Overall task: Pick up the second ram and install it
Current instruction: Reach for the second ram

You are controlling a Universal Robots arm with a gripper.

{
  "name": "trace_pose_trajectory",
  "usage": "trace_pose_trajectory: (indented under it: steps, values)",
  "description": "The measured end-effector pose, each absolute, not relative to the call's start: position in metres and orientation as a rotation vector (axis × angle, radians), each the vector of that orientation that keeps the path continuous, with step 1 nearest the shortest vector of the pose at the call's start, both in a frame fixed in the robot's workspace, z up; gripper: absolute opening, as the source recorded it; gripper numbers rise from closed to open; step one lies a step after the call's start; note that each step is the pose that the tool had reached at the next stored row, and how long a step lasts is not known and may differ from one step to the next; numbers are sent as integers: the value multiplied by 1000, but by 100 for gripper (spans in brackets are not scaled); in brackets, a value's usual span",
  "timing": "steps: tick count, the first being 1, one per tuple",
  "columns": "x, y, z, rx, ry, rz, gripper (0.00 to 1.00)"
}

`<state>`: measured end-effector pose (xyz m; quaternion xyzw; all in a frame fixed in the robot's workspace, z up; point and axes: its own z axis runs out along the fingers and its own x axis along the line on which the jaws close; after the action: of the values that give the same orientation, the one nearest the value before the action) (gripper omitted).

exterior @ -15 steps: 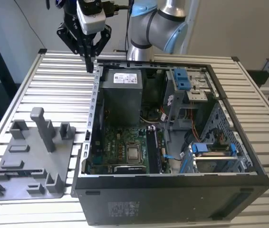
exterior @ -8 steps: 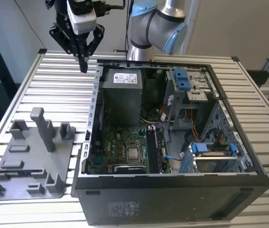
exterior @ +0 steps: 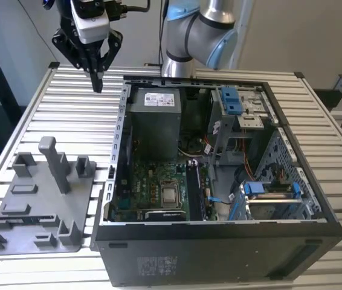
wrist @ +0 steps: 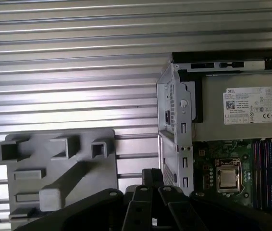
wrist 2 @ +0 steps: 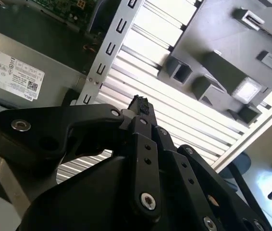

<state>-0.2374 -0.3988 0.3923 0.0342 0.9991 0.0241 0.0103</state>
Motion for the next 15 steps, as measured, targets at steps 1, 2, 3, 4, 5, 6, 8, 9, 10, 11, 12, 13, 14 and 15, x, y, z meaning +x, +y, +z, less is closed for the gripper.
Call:
trace_pose_trajectory:
  steps: [1, 2, 3, 4, 5, 6, 8, 9, 10, 11, 12, 13, 14, 15]
  values:
    - [-240, -399, 392, 107, 3118, 75, 11]
    - [-242, -399, 392, 107, 3118, 75, 11]
    - [-245, -399, 392, 107, 3118, 75, 11]
    - [-247, -399, 392, 107, 3118, 75, 11]
    - [-250, -399, 392, 106, 3118, 75, 11]
    - [-253, -399, 392, 106, 3118, 75, 11]
    - [-258, -399, 392, 106, 3118, 75, 11]
    - [-261, -399, 392, 106, 3118, 75, 11]
    - [-264, -399, 392, 106, 3118, 75, 11]
    - [-267, -399, 392, 106, 3118, 75, 11]
    - [-270, -399, 392, 106, 3118, 75, 11]
    - [-272, -399, 392, 106, 3118, 75, 11]
    - [-275, -399, 392, 106, 3118, 75, 11]
    - [-278, -399, 392, 106, 3118, 75, 11]
